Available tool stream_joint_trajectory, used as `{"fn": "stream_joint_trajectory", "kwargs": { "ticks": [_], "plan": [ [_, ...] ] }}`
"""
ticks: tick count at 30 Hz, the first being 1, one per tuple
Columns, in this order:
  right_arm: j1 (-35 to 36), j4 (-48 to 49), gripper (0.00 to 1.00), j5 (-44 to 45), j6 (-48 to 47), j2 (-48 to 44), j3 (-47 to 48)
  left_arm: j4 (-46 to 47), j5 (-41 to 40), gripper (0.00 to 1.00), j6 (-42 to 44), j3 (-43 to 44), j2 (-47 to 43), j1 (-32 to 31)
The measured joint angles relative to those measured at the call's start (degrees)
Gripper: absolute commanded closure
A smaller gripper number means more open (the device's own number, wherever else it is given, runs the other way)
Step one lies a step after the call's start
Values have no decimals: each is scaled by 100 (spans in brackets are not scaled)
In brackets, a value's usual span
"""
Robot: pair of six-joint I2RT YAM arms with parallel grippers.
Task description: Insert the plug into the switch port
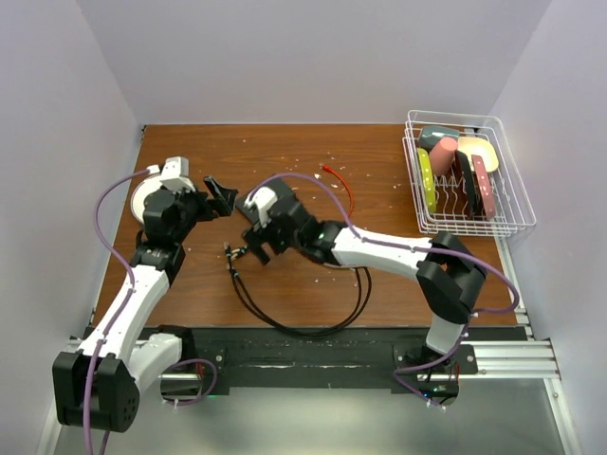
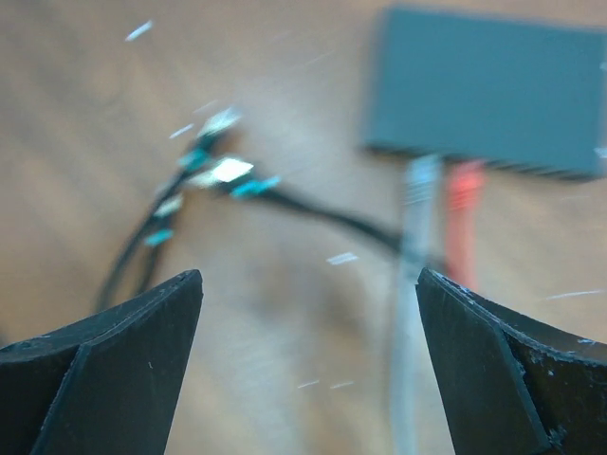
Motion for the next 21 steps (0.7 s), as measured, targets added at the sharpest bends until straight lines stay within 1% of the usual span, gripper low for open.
{"fn": "stream_joint_trajectory", "kwargs": {
  "ticks": [3,7,14,17,21],
  "plan": [
    [533,-66,2,151,225,17,-61,-214,-203,0,2,114,20,37],
    [1008,-28,4,284,501,179,-42,-625,-457,0,-13,385,87,87],
    [1320,-26,7,415,905,992,28,-1228,-807,0,-37,616,76,153],
    [1394,-46,9,444,1005,1316,107,-1340,-876,0,-39,660,22,162],
    [1453,-4,26,492,1091,1368,142,-1434,-997,0,-42,673,-81,188]
  ]
}}
